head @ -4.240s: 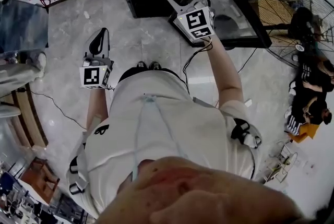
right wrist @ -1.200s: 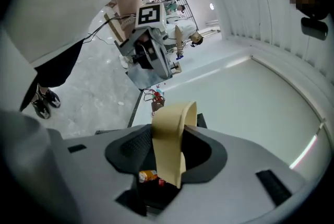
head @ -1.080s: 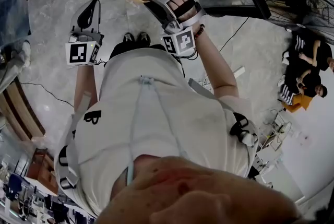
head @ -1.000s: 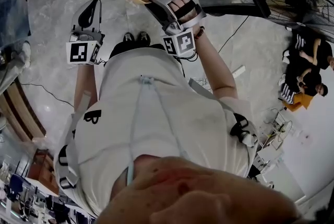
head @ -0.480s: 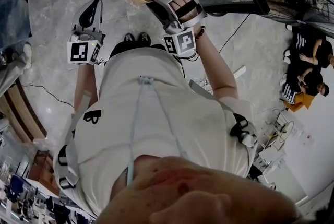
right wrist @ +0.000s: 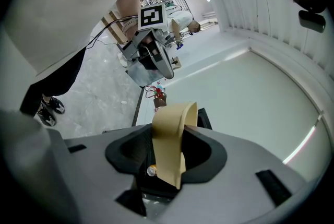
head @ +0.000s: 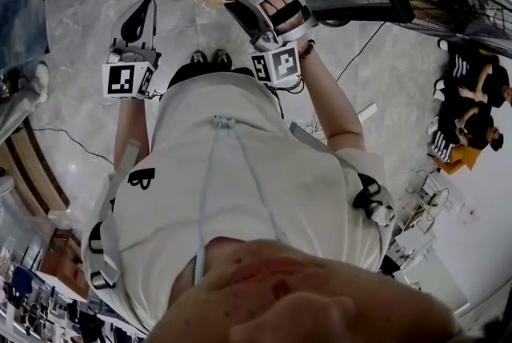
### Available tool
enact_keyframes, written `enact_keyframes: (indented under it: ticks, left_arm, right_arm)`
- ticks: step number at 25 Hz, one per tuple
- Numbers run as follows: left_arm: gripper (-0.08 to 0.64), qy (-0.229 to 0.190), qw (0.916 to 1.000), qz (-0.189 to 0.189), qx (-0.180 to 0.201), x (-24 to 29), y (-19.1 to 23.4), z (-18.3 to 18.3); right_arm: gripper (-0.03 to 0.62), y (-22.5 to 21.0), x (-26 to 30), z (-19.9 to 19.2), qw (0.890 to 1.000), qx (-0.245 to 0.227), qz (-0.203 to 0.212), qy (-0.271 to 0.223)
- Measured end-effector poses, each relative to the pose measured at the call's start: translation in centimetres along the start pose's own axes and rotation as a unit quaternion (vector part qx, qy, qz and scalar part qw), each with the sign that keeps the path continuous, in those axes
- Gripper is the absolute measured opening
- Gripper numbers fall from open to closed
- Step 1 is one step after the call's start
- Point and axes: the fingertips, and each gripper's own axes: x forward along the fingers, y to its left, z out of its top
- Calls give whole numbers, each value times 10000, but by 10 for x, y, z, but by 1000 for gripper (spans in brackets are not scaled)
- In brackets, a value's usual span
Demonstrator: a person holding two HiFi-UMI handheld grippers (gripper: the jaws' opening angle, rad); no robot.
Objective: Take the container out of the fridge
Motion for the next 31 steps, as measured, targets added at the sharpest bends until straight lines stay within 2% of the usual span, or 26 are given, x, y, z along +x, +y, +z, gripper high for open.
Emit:
enact_keyframes:
  ticks: [31]
  left_arm:
    - [9,12,9998,-178,14,-12,-16,6]
  right_arm:
    - [173,-3,-20,-1,9998,58,-39,173]
